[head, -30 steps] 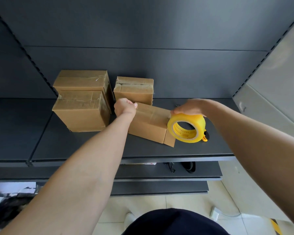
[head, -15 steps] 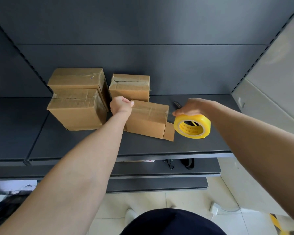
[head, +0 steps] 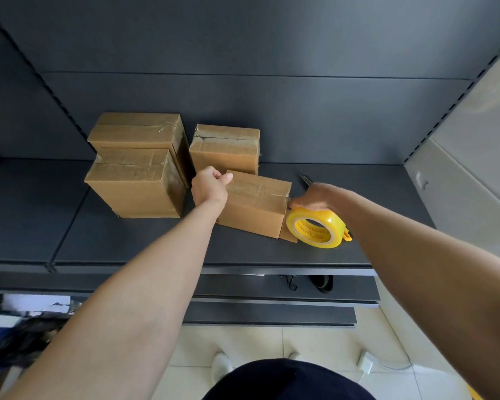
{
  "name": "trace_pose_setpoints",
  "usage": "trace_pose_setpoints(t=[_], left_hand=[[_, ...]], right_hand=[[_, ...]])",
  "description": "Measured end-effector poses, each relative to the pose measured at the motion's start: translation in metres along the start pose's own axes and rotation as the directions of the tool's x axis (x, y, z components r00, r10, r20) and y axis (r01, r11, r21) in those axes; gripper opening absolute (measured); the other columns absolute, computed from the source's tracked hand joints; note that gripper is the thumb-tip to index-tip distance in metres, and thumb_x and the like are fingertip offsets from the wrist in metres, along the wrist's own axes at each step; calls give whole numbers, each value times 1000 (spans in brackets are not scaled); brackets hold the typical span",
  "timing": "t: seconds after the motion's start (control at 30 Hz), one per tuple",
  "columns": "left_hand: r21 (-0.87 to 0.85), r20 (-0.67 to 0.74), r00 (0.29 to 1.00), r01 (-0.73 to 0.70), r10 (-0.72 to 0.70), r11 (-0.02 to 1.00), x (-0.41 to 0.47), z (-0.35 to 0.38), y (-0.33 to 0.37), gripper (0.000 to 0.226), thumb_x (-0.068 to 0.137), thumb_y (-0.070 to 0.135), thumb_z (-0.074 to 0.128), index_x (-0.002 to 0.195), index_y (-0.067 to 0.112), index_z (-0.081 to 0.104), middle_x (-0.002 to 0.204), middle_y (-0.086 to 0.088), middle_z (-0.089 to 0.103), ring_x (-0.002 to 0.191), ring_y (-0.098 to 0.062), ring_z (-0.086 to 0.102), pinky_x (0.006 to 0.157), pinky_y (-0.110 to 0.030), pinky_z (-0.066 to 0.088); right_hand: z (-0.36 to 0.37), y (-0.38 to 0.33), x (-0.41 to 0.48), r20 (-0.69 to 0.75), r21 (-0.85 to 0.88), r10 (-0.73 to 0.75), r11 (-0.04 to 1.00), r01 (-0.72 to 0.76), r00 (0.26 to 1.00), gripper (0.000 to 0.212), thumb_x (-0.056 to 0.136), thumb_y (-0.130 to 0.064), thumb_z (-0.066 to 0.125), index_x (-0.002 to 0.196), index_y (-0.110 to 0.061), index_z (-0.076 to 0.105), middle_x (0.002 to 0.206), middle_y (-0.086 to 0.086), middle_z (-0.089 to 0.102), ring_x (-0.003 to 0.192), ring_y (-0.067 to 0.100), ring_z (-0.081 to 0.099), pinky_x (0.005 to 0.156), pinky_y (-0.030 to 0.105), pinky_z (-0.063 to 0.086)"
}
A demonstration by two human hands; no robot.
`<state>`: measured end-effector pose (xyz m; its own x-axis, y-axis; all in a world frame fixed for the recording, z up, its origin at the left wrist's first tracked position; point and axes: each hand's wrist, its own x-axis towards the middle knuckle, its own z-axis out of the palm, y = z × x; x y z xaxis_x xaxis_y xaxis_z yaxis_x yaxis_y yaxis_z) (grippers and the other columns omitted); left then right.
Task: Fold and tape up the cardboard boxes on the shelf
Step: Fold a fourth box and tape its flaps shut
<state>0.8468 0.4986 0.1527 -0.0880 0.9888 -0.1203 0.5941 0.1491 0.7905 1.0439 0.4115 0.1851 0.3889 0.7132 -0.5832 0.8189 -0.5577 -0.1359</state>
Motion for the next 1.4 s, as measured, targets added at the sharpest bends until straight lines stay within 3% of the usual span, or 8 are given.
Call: trace_pose_setpoints(t=[0.27,0.37,0.5,0.63,0.73,0.87,1.0,1.4], left_hand=[[121,49,999,1,-6,993,-12,3,-2,43,102,37,35,68,11,46,81,-9,57,79,-28,54,66,-32,37],[140,191,980,33,-60,990,-15,1,0,43,101,45,30,105,13,59,119,-13,59,98,-29,56,80,-37,43],[289,272,950,69,-151,955,-15,1,7,59,99,50,28,146,15,30,146,-12,37,133,-33,35,104,-46,33],[572,-15,977,-167,213,803,-26,1,22,44,94,38,51,129,11,47,134,-13,45,124,-31,39,98,-43,36],[454,106,893,-434,436,778,-46,14,32,27,93,36,54,104,11,59,115,-7,54,110,-26,49,91,-38,40],[442,262,871,-491,415,751,-60,22,27,54,85,52,58,114,7,54,122,-9,50,119,-26,40,99,-38,37],[465,256,876,-483,409,742,-63,19,18,56,84,41,64,124,5,47,132,-10,45,125,-26,37,104,-35,33],[470,193,919,-395,345,789,-78,19,13,60,86,30,66,136,5,42,145,-9,40,132,-26,38,103,-35,35]], right_hand=[[8,4,5,-6,16,-34,999,34,999,52,77,-68,47,91,-18,54,93,4,56,90,26,57,79,33,45],[9,4,5,-3,33,-41,999,41,999,54,81,-67,46,99,-18,58,96,4,55,88,24,52,76,31,40],[12,3,2,10,61,-54,997,53,999,68,86,-63,46,130,-12,53,127,9,56,110,25,53,82,30,37],[16,0,0,13,148,-76,986,73,997,64,86,-59,50,130,-12,54,133,9,55,117,26,52,82,30,37],[17,-4,-2,46,225,-105,970,92,993,63,87,-56,52,132,-12,52,134,9,52,111,25,51,85,32,39],[20,0,-4,179,414,-190,905,101,965,54,87,-53,56,127,-18,52,129,6,54,115,26,53,99,38,44],[18,13,-4,338,630,-306,776,28,890,44,89,-33,61,127,-13,50,117,7,61,102,23,60,79,34,49],[20,5,-13,331,586,-399,797,145,855,35,91,-30,62,118,-10,55,115,9,65,97,22,65,76,33,53]])
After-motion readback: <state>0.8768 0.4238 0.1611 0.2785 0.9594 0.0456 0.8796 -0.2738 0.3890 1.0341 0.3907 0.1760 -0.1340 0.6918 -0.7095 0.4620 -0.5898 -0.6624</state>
